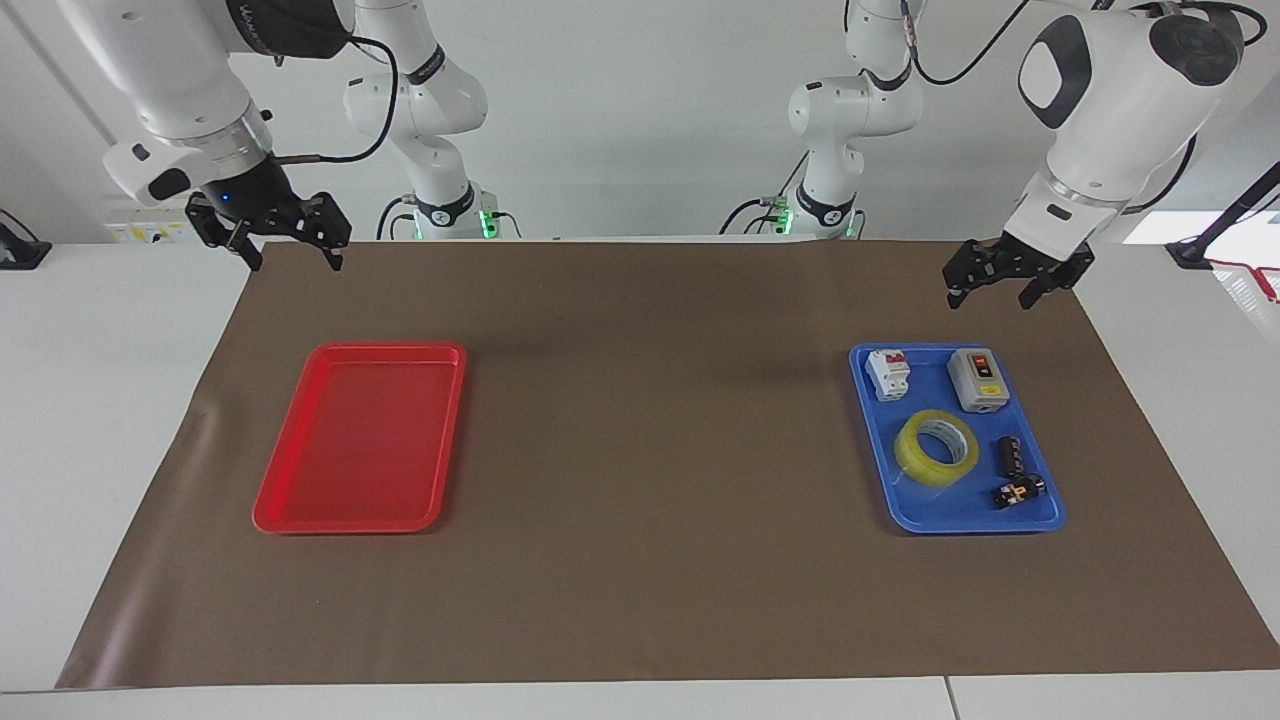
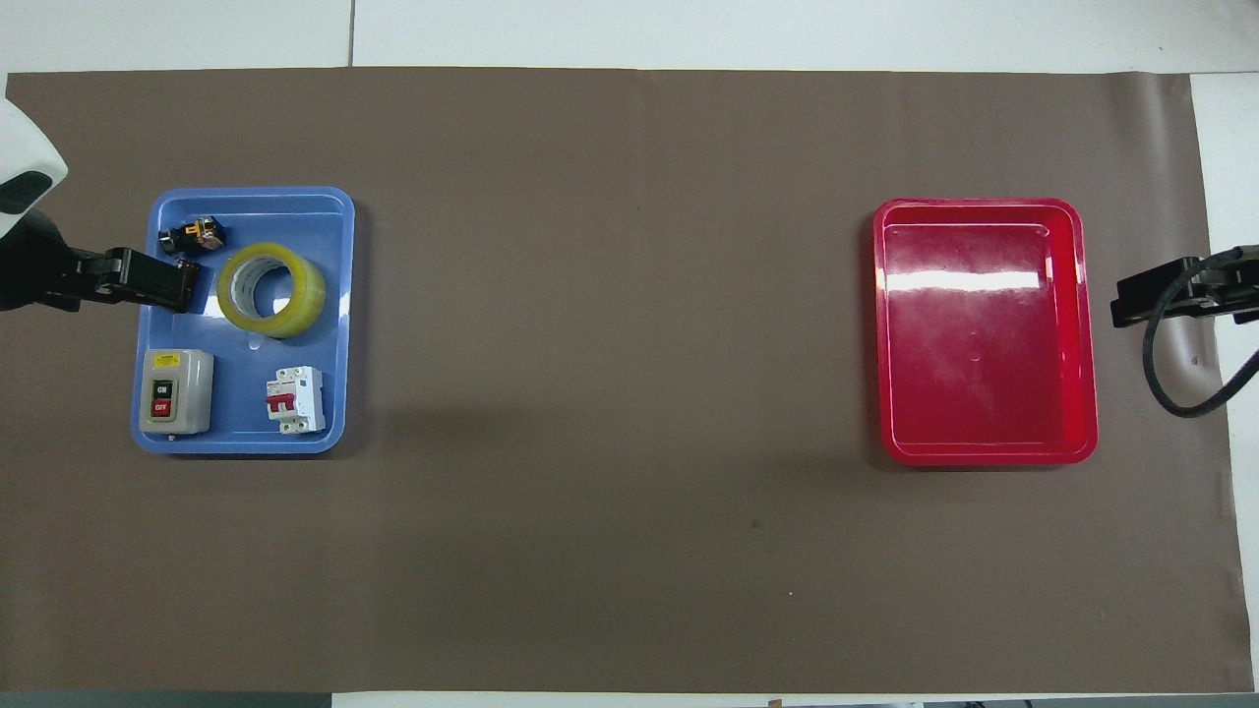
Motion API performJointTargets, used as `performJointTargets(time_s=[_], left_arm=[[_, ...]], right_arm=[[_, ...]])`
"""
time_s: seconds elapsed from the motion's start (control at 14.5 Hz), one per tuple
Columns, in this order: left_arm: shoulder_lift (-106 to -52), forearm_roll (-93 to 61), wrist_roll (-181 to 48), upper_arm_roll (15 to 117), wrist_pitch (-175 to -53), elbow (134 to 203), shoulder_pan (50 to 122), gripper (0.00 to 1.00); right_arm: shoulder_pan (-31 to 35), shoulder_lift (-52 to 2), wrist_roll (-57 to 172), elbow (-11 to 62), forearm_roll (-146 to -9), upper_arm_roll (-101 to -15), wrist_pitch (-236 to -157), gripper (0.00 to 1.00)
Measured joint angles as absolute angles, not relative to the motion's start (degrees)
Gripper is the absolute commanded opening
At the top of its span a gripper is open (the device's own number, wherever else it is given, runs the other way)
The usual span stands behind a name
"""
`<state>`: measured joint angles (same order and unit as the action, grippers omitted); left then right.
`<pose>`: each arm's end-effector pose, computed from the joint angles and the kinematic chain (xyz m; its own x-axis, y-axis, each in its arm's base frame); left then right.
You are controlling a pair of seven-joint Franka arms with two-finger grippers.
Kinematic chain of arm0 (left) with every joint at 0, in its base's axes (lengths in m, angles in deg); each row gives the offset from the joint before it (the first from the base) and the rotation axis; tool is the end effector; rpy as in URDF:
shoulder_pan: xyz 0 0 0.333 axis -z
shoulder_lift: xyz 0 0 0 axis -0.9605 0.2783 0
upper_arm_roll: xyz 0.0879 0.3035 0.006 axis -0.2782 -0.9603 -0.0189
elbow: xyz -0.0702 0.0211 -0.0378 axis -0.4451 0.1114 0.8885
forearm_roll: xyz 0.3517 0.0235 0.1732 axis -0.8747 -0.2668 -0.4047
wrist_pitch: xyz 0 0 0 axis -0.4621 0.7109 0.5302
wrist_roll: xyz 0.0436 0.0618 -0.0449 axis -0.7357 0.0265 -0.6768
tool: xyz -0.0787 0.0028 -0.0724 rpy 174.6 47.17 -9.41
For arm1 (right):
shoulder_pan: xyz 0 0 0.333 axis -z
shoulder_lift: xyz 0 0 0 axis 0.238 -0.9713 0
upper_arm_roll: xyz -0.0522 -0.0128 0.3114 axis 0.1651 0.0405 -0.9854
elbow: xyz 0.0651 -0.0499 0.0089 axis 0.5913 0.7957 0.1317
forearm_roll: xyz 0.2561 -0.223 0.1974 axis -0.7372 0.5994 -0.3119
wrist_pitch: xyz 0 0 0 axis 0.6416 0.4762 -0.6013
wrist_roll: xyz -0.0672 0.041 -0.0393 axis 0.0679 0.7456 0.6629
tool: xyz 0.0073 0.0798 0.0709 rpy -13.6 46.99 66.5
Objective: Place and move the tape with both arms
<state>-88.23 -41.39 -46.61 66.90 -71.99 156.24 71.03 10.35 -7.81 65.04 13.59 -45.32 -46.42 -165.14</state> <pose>0.5636 -0.0126 0.5720 0.9946 -0.1026 -0.0173 -0.1027 -0.9947 -0.0063 0.5362 -0.0135 0.6256 0.9982 -0.0055 -0.0599 -0.0037 -0.9995 0.0300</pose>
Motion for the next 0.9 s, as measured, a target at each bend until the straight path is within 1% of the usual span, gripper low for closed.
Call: performJointTargets(time_s=[0.21,0.41,0.55,0.62,0.76,0.9], left_arm=[[-87.8,-41.4,-42.5,66.5,-81.2,163.1,65.7,1.0],[-85.2,-41.4,-41.4,66.4,-90.8,169.2,63.4,1.0],[-82.3,-41.4,-42.1,66.5,-95.0,170.5,63.4,1.0],[-80.8,-41.4,-43.2,66.7,-96.9,170.6,63.4,0.96],[-78.2,-41.4,-46.5,66.8,-100.6,170.5,63.7,0.95],[-76.3,-41.4,-49.9,67.1,-102.8,170.6,64.2,0.88]], right_arm=[[10.3,-7.8,65.0,13.6,-45.3,-46.4,-165.1,1.0],[10.4,-7.8,65.0,13.6,-45.3,-46.4,-165.1,1.0],[10.4,-7.8,65.0,13.6,-45.3,-46.4,-165.1,1.0],[10.4,-7.8,65.0,13.6,-45.3,-46.4,-165.1,1.0],[10.4,-7.8,65.0,13.6,-45.3,-46.3,-165.1,1.0],[10.4,-7.8,65.0,13.6,-45.3,-46.3,-165.1,1.0]])
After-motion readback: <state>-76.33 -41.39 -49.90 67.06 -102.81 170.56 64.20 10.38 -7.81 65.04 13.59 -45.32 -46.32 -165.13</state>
